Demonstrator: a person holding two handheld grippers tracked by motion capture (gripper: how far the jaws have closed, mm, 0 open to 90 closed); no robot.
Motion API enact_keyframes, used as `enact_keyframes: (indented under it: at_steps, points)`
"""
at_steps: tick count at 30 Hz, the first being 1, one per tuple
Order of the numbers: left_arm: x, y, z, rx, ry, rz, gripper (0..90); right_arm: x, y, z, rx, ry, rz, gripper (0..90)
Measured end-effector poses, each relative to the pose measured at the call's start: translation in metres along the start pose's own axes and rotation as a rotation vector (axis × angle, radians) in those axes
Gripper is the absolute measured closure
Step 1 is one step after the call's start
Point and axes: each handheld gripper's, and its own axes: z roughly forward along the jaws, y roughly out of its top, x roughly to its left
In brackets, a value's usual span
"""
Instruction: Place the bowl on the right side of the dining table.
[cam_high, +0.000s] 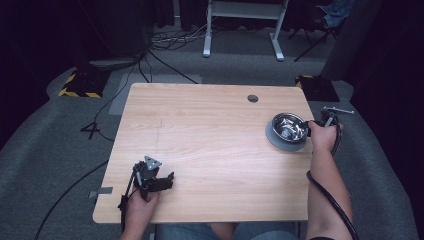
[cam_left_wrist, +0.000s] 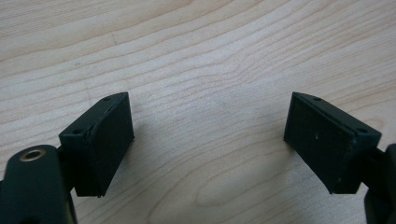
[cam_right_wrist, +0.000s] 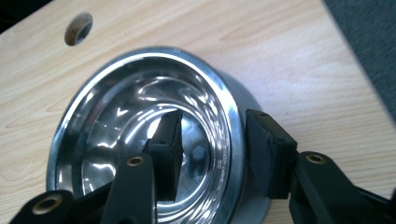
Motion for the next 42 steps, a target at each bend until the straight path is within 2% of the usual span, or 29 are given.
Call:
enact_keyframes:
  at_steps: [7, 12, 15, 17, 20, 27, 29, 30, 35, 42]
  points:
    - [0.001, 0.000, 0.000, 0.006, 0.000, 0.008, 15.9, 0.005, 0.008, -0.019, -0.048, 0.006, -0.047, 57.2]
    - [0.000, 0.002, 0.001, 0.008, 0.000, -0.004, 16.0, 0.013, 0.012, -0.030, -0.077, 0.032, -0.087, 57.0]
    - [0.000, 0.002, 0.001, 0.008, 0.001, -0.004, 16.0, 0.021, 0.014, -0.037, -0.113, 0.068, -0.142, 55.5]
    - [0.000, 0.002, 0.002, 0.008, 0.001, -0.005, 16.0, 0.028, 0.015, -0.041, -0.144, 0.098, -0.204, 54.9]
    - [0.000, 0.002, 0.002, 0.008, 0.003, -0.006, 16.0, 0.037, 0.015, -0.047, -0.165, 0.114, -0.266, 54.4]
    - [-0.001, 0.001, 0.001, 0.009, 0.008, -0.014, 16.0, 0.060, 0.013, -0.062, -0.212, 0.194, -0.368, 54.4]
    - [-0.002, 0.000, 0.000, 0.006, 0.019, -0.008, 15.9, 0.068, 0.010, -0.067, -0.216, 0.212, -0.392, 54.4]
    - [-0.003, -0.001, -0.001, 0.008, 0.007, -0.010, 15.9, 0.071, 0.009, -0.069, -0.220, 0.227, -0.406, 54.5]
    - [-0.002, -0.002, -0.002, 0.006, -0.003, 0.000, 15.8, 0.091, -0.001, -0.083, -0.225, 0.297, -0.475, 54.5]
    - [-0.002, -0.002, -0.002, 0.006, -0.004, -0.002, 15.8, 0.114, -0.019, -0.100, -0.199, 0.416, -0.547, 54.4]
